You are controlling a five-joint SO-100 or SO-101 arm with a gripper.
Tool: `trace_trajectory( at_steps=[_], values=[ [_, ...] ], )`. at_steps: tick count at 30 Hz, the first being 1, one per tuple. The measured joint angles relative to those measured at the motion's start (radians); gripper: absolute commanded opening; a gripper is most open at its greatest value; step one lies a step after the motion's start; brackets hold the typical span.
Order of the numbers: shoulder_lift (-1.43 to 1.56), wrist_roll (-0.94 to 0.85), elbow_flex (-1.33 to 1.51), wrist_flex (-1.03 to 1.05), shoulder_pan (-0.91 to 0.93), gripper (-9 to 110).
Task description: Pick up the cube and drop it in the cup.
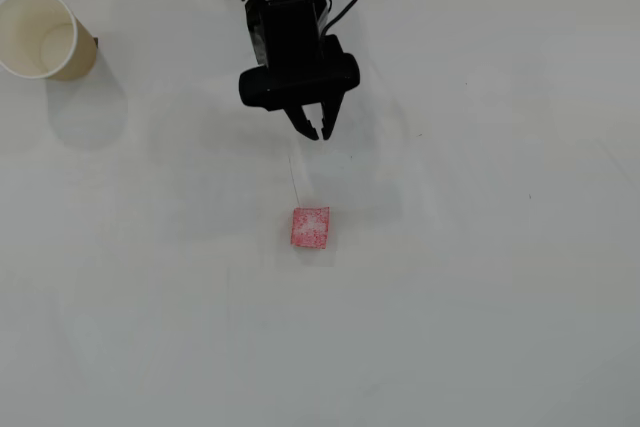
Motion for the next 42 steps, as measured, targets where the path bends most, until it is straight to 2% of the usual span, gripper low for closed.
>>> trace_trajectory(
  at_steps=[14, 27, 28, 30, 32, 37, 42],
  values=[
    [-0.232, 0.0, -0.058, -0.186, 0.002, 0],
    [-0.273, 0.0, -0.058, -0.245, 0.048, 1],
    [-0.273, 0.0, -0.058, -0.245, 0.048, 5],
    [-0.273, 0.0, -0.058, -0.245, 0.048, 21],
    [-0.273, 0.0, -0.058, -0.249, 0.048, 25],
    [-0.273, 0.0, -0.058, -0.255, 0.046, 49],
    [-0.273, 0.0, -0.058, -0.255, 0.02, 57]
  ],
)
